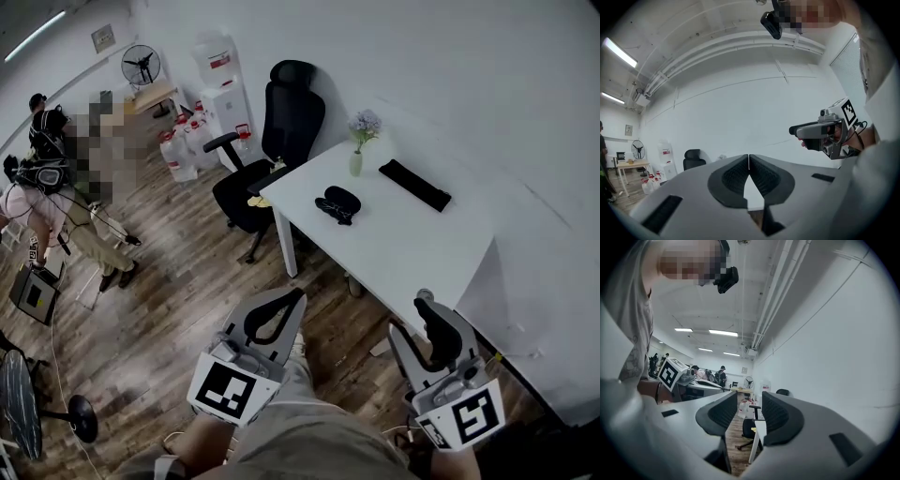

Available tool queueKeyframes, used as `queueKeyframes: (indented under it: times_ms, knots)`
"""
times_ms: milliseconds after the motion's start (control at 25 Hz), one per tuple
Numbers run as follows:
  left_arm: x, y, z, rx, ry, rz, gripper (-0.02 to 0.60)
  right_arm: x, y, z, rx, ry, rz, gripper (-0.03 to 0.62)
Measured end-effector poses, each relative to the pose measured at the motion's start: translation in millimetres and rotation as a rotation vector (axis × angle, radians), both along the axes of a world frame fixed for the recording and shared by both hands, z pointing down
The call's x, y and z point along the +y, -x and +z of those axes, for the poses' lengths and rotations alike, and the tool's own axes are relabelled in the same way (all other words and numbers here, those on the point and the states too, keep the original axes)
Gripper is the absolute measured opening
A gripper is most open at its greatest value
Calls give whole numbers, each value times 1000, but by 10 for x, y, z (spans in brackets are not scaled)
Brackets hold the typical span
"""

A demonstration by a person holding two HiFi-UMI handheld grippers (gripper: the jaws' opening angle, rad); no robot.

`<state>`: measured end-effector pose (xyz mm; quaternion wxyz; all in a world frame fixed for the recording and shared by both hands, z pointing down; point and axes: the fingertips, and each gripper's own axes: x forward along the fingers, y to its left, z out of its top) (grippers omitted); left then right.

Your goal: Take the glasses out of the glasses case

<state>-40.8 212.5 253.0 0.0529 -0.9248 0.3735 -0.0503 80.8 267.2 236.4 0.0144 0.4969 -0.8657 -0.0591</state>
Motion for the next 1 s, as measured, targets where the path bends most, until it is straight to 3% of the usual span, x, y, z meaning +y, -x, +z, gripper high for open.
queueKeyframes:
  times_ms: [560,720,1000]
  knots:
    - [-1963,378,363,-12,128,7,21,-2047,370,578,58,222,43,181]
    - [-2559,453,574,-52,182,22,21,-2628,458,880,63,321,56,182]
    - [-3502,472,1031,-139,257,73,20,-3551,572,1419,211,453,77,183]
